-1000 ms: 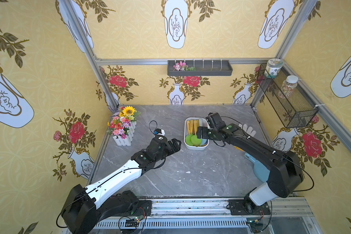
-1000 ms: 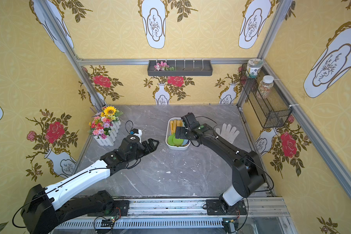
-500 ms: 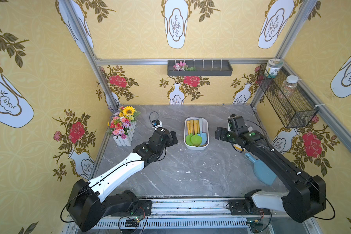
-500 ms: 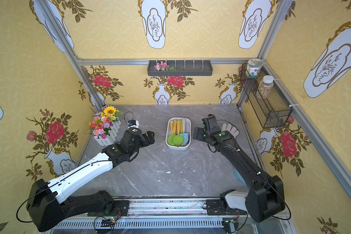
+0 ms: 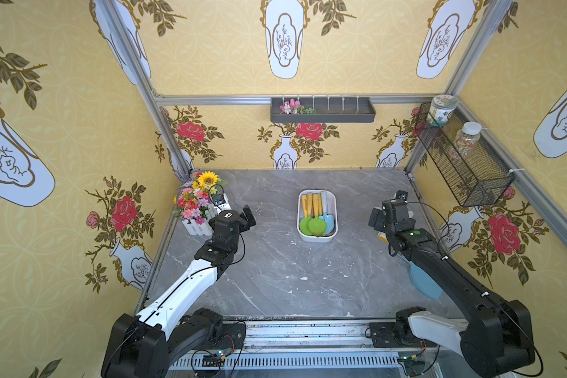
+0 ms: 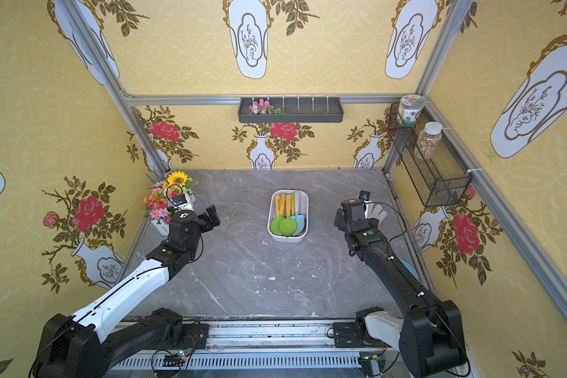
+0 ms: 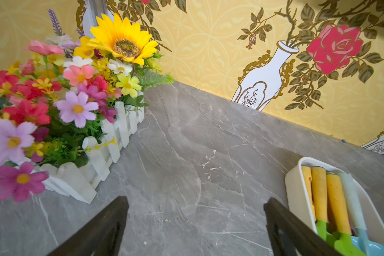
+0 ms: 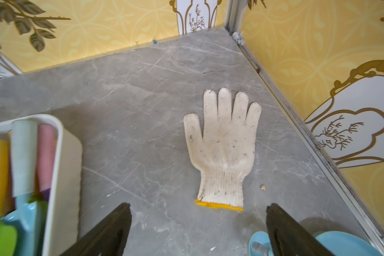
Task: Put the shovel into the storage box
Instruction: Reset both arms
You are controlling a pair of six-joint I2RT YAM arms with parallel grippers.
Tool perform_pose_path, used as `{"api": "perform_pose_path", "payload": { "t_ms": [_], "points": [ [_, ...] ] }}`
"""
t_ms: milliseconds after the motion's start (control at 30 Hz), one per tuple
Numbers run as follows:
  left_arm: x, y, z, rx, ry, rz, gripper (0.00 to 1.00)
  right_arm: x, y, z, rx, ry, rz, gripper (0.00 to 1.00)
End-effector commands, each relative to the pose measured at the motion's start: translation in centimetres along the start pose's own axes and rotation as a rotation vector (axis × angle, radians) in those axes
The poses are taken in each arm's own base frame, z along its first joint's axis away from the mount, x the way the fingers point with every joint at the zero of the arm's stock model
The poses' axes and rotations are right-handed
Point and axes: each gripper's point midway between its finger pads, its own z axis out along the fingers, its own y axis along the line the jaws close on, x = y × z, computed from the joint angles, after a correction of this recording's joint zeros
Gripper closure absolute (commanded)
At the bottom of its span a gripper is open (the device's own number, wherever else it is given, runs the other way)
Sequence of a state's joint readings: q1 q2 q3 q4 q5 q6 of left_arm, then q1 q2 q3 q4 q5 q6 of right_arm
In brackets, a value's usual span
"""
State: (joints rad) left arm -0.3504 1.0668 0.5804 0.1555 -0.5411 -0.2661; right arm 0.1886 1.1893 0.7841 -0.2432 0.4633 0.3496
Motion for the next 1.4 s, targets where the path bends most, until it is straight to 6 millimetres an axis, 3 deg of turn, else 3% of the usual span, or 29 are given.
{"api": "perform_pose_path", "payload": {
  "t_ms": [0, 100, 167, 300, 467, 567, 700, 767, 967, 1000, 1167, 1367],
  "points": [
    [-1.2, 1.8, 0.1, -0.035, -0.169, 0.075, 0.00, -0.8, -0.9, 1.1, 0.061, -0.089, -0.006, 0.03],
    [0.1, 4.3, 0.7, -0.087, -0.188, 0.068, 0.00, 0.0, -1.1, 2.0, 0.066, -0.145, -0.032, 0.03],
    [1.3, 6.9, 1.8, -0.170, -0.153, 0.052, 0.00, 0.3, -1.6, 2.3, 0.081, -0.180, -0.025, 0.03],
    [3.5, 9.3, 2.5, -0.175, -0.127, 0.060, 0.00, 1.0, -1.9, 2.5, 0.086, -0.227, -0.048, 0.03],
    [3.8, 8.8, 3.3, -0.125, -0.155, 0.123, 0.02, 1.9, -2.3, 2.7, 0.085, -0.299, -0.077, 0.03],
    [3.8, 9.6, 2.2, -0.117, -0.244, 0.099, 0.01, 2.6, -2.1, 3.2, 0.059, -0.287, -0.096, 0.03],
    [4.3, 9.2, 1.6, -0.068, -0.243, 0.101, 0.00, 4.3, -2.1, 3.6, 0.026, -0.319, -0.089, 0.03],
    [4.9, 9.9, 0.8, -0.065, -0.263, 0.061, 0.00, 5.0, -2.2, 3.7, 0.016, -0.347, -0.075, 0.03],
    [4.8, 10.0, 1.1, -0.075, -0.269, 0.072, 0.00, 6.6, -0.5, 4.6, -0.145, -0.341, -0.122, 0.03],
    [4.8, 10.1, 0.9, -0.077, -0.276, 0.069, 0.00, 6.1, -0.7, 4.4, -0.131, -0.388, -0.123, 0.03],
    [4.7, 10.0, 1.0, -0.074, -0.276, 0.074, 0.00, 6.1, -0.7, 5.7, -0.117, -0.303, -0.113, 0.03],
    [4.7, 10.0, 1.0, -0.072, -0.278, 0.074, 0.00, 6.3, -0.3, 5.3, -0.121, -0.315, -0.132, 0.03]
  ]
}}
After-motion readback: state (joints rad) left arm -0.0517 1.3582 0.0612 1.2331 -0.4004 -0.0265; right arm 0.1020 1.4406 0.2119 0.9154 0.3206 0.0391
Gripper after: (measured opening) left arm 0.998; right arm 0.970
